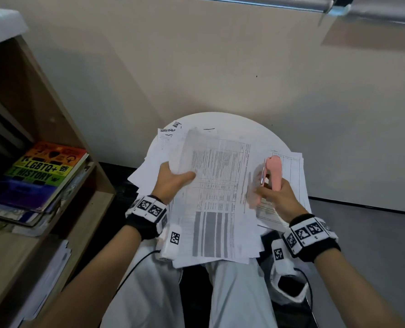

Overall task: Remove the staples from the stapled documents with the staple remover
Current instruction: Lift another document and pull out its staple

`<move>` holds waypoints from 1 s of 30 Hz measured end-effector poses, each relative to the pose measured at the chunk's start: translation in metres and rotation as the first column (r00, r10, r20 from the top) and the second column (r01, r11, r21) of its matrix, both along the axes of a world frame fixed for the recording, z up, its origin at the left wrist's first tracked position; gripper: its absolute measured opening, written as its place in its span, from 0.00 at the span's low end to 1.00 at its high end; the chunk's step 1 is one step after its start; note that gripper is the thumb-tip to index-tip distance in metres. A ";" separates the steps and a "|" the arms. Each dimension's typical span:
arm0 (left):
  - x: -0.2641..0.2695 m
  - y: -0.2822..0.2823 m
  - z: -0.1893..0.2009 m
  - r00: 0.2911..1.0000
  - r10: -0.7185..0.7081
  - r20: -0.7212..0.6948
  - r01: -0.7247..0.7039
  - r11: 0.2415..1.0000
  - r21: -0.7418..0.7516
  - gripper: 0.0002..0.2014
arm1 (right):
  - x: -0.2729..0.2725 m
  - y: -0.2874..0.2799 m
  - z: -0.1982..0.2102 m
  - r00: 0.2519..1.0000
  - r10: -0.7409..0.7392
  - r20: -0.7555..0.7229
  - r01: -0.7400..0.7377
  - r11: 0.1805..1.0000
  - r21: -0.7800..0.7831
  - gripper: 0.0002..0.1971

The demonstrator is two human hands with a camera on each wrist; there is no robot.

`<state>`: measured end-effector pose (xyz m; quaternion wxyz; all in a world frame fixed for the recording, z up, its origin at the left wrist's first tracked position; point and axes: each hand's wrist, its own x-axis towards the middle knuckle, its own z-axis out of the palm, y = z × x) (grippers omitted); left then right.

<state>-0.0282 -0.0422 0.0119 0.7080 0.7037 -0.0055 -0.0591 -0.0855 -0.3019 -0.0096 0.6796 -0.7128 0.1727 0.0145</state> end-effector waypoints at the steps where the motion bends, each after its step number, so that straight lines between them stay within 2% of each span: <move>1: 0.003 0.000 0.009 0.998 -0.054 0.012 0.054 0.998 0.018 0.11 | -0.001 -0.001 0.010 0.998 0.066 0.013 -0.066 0.997 -0.027 0.13; 4: 0.011 -0.001 0.030 0.986 -0.154 0.058 0.155 0.988 -0.011 0.06 | 0.000 0.004 0.047 0.978 0.207 0.031 -0.196 0.957 -0.213 0.10; 6: 0.015 0.000 0.049 0.978 -0.163 0.127 0.169 0.985 -0.038 0.03 | 0.002 0.006 0.068 0.967 0.246 0.072 -0.211 0.924 -0.319 0.14; 9: 0.016 0.001 0.081 0.963 -0.128 0.239 0.122 0.992 0.041 0.23 | 0.003 0.002 0.089 0.963 0.216 0.162 -0.141 0.913 -0.382 0.15; 13: 0.020 0.001 0.110 0.923 -0.121 0.366 0.084 0.990 0.115 0.26 | 0.007 -0.006 0.110 0.939 0.192 0.285 -0.050 0.898 -0.437 0.16; 17: 0.033 0.004 0.108 0.880 -0.118 0.460 0.047 0.985 0.165 0.40 | 0.005 -0.001 0.129 0.892 0.298 0.339 -0.102 0.865 -0.491 0.16; 19: 0.031 -0.003 0.109 0.866 -0.121 0.485 0.055 0.987 0.149 0.41 | 0.007 0.004 0.130 0.880 0.313 0.358 -0.097 0.855 -0.510 0.14; 22: 0.029 -0.006 0.096 0.866 -0.061 0.496 0.037 0.998 0.058 0.30 | 0.009 0.008 0.124 0.884 0.267 0.383 -0.061 0.880 -0.472 0.15; 25: 0.028 -0.001 0.077 0.905 0.007 0.425 0.020 0.998 -0.061 0.26 | 0.010 0.007 0.118 0.896 0.226 0.382 -0.039 0.898 -0.438 0.19; 27: 0.026 -0.003 0.071 0.928 0.006 0.372 0.004 1.000 -0.026 0.19 | 0.011 0.006 0.115 0.899 0.202 0.389 -0.017 0.902 -0.430 0.20; 29: 0.025 -0.006 0.071 0.918 0.085 0.388 -0.089 0.996 -0.009 0.07 | 0.014 0.006 0.113 0.904 0.170 0.393 0.004 0.914 -0.405 0.22; 30: 0.024 -0.009 0.074 0.902 0.135 0.411 -0.126 0.991 -0.047 0.05 | 0.014 0.006 0.113 0.906 0.164 0.389 0.000 0.921 -0.390 0.25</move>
